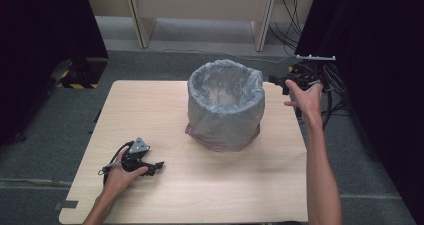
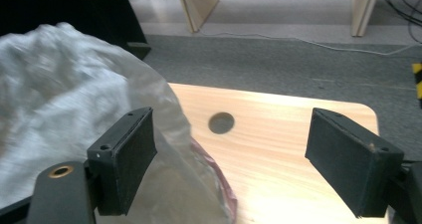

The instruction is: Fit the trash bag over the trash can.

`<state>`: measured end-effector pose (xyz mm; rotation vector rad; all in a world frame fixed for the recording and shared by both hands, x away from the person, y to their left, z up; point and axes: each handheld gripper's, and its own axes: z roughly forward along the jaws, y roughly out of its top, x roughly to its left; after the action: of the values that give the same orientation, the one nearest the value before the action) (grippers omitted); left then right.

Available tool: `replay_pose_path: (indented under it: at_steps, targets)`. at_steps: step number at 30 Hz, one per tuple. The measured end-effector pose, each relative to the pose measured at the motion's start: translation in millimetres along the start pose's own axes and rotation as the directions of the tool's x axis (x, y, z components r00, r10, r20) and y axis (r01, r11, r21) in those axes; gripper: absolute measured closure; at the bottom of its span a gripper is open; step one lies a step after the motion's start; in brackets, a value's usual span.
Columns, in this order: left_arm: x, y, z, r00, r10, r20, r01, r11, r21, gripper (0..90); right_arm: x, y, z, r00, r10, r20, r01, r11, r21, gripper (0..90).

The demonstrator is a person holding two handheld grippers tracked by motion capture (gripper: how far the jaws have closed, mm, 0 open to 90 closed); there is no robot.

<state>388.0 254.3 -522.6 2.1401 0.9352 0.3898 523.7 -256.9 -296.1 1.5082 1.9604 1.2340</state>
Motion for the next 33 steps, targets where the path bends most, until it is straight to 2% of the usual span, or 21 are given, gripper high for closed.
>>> replay_pose_path:
  at_steps: [9,17,33]
  targets:
    - [0.0,0.0,0.0,1.0000,0.000,0.000,0.000,1.0000,0.000,11.1,-6.2,-17.5,10.4,1.0000,-0.002,0.003,0.002,1.000,0.002,20.0]
    - [0.0,0.0,0.0,1.0000,0.000,0.000,0.000,1.0000,-0.001,11.1,-10.8,-30.8,16.8,0.9993,-0.024,0.030,0.024,1.000,0.007,20.1]
    - [0.0,0.0,0.0,1.0000,0.000,0.000,0.000,1.0000,0.000,11.1,-18.1,-55.0,23.3,0.9988,-0.019,0.044,0.019,1.000,0.013,20.1]
